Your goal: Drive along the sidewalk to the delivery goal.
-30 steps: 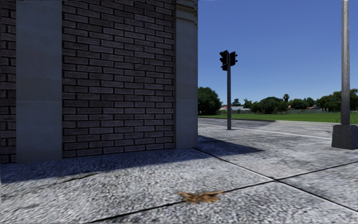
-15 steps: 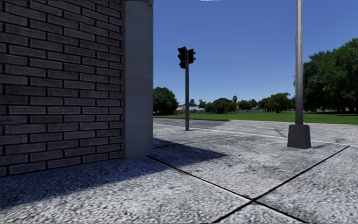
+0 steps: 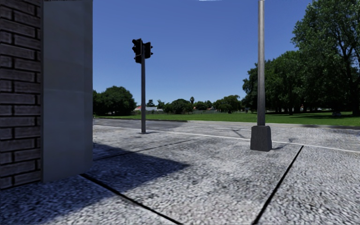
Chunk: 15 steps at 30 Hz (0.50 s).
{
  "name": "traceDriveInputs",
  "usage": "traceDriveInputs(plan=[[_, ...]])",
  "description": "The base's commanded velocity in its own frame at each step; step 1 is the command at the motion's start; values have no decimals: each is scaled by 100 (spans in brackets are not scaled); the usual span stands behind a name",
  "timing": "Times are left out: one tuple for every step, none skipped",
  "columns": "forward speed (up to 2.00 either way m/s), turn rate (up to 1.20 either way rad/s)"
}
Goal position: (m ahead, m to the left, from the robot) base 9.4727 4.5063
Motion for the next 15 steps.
traceDriveInputs(plan=[[139,-7],[139,0],[139,0],[139,0],[140,0],[140,0],[140,0],[200,0],[200,0],[200,0],[200,0],[200,0],[200,0],[200,0],[200,0]])
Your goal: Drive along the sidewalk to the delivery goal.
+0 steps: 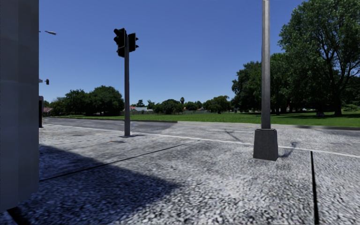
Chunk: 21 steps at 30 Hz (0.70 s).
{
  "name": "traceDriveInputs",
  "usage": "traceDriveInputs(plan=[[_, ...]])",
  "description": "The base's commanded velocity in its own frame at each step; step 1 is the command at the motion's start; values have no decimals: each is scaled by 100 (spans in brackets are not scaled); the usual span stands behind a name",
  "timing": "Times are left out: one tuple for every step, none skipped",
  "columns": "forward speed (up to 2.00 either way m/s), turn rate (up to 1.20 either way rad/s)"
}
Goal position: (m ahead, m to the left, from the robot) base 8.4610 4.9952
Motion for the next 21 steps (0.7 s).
traceDriveInputs(plan=[[200,11],[200,25],[200,29],[200,29],[200,30],[200,30],[200,30],[200,30],[200,30],[200,30],[200,35],[200,35],[200,37],[200,40],[200,42],[200,42],[200,42],[200,42],[200,42],[200,42],[200,42]])
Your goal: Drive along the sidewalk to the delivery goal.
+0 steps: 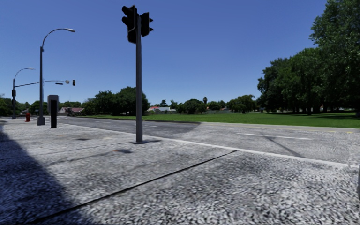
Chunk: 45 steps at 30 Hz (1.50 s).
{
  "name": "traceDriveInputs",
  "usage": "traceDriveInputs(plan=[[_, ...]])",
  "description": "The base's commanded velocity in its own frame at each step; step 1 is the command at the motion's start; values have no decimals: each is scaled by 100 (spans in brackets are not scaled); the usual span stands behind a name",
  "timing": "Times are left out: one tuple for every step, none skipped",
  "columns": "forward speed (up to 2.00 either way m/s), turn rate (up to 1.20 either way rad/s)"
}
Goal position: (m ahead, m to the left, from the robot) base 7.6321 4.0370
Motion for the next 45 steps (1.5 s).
traceDriveInputs(plan=[[200,42],[200,42],[200,42],[200,42],[200,42],[200,42],[200,42],[200,42],[200,42],[200,42],[200,42],[200,42],[200,51],[200,62],[200,61],[200,61],[200,58],[200,57],[200,57],[200,57],[200,57],[200,57],[200,57],[200,57],[200,57],[200,57],[200,57],[200,57],[200,57],[200,57],[200,57],[200,57],[200,57],[200,57],[200,57],[200,57],[200,57],[200,57],[200,57],[200,57],[200,57],[200,57],[200,57],[200,57],[200,57]])
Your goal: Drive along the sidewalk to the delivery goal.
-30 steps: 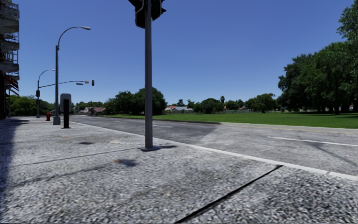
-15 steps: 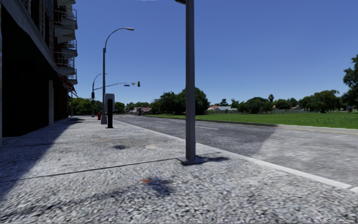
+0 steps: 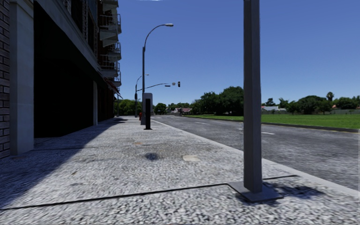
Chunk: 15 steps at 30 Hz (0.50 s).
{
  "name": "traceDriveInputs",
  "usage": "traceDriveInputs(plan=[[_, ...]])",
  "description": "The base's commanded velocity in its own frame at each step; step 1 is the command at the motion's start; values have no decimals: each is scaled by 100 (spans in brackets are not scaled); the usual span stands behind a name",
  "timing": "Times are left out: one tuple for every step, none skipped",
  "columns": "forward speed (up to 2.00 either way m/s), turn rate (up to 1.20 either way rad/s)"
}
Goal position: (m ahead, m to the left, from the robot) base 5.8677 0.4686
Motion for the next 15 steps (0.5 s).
traceDriveInputs(plan=[[200,57],[200,57],[200,57],[200,57],[200,57],[200,57],[200,57],[200,57],[200,57],[200,50],[200,50],[200,34],[200,0],[200,0],[200,0]])
